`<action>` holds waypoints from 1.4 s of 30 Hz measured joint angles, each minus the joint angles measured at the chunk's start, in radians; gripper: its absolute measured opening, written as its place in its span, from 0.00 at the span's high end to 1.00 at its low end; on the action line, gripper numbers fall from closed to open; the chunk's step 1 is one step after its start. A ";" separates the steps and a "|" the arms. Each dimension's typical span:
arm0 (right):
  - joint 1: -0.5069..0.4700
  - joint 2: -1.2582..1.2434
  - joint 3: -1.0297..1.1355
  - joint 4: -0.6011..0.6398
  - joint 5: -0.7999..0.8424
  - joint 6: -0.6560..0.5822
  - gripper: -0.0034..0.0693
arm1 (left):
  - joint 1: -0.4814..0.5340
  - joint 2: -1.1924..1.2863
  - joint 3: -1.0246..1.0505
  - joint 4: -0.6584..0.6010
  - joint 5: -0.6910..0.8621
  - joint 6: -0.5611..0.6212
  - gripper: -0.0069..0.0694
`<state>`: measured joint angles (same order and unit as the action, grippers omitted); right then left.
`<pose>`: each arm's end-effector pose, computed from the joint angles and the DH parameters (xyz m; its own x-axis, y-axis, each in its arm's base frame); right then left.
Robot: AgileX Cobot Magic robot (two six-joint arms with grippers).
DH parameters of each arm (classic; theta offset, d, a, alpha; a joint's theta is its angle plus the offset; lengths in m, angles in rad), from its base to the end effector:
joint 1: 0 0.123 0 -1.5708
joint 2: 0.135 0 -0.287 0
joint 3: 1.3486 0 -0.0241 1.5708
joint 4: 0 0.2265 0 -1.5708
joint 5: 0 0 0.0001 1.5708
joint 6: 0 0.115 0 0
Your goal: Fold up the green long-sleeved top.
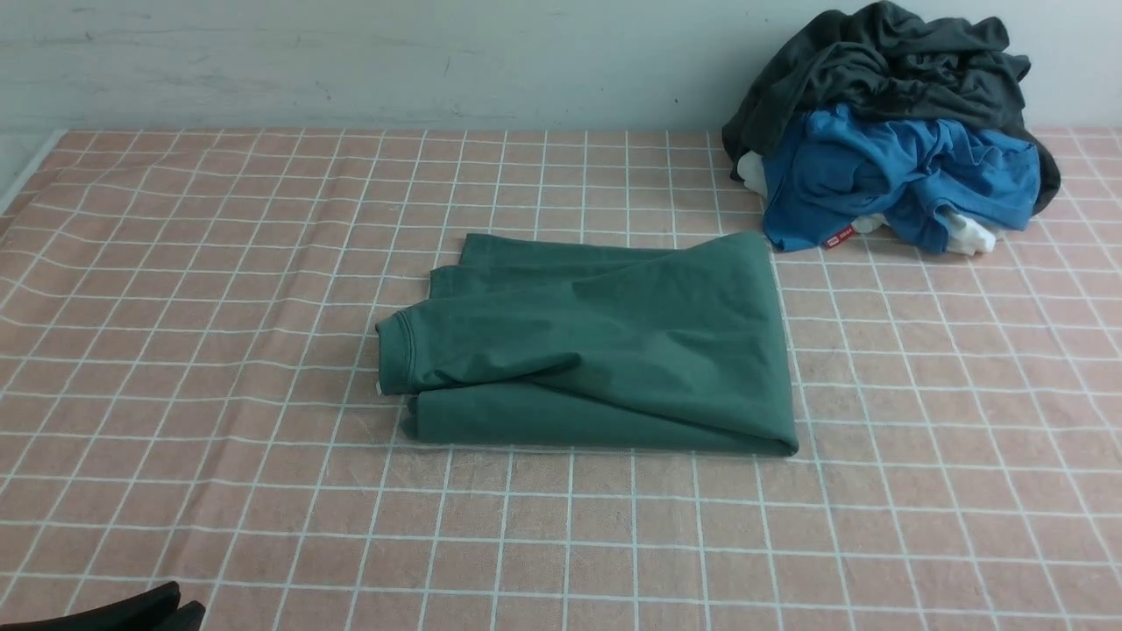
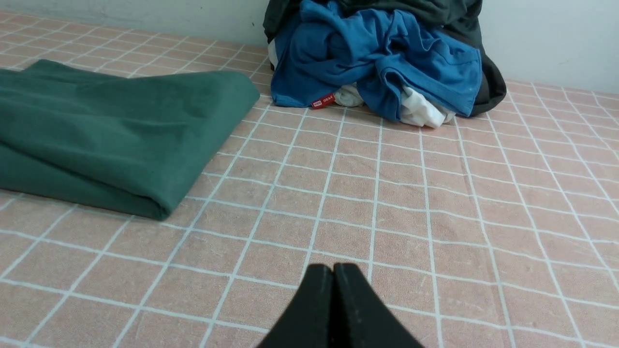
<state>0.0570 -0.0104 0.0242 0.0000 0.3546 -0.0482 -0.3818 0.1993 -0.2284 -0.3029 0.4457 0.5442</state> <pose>0.0497 0.0028 0.1673 -0.2740 -0.0639 -0.9596 -0.0702 0.9965 -0.0463 0.0498 -0.0359 0.2323 -0.1457 0.3428 -0.9280 0.5414 0.8128 0.2153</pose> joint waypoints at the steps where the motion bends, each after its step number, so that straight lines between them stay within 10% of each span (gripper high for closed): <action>1: 0.000 0.000 0.000 0.000 0.000 0.000 0.97 | 0.000 0.000 0.000 0.000 0.000 0.000 0.81; 16: 0.000 0.000 0.000 0.000 0.001 0.000 0.97 | 0.059 -0.172 0.093 0.045 -0.003 0.003 0.81; 26: 0.000 0.000 0.000 0.006 0.003 0.000 0.97 | 0.313 -0.210 0.245 0.133 -0.057 -0.207 0.86; 42: 0.000 0.000 0.000 0.007 0.003 0.000 0.97 | 0.322 -0.210 0.249 0.196 -0.065 -0.364 0.90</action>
<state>0.0570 -0.0104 0.0240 0.0068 0.3577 -0.0482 -0.0600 -0.0110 0.0206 -0.1069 0.3808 0.1802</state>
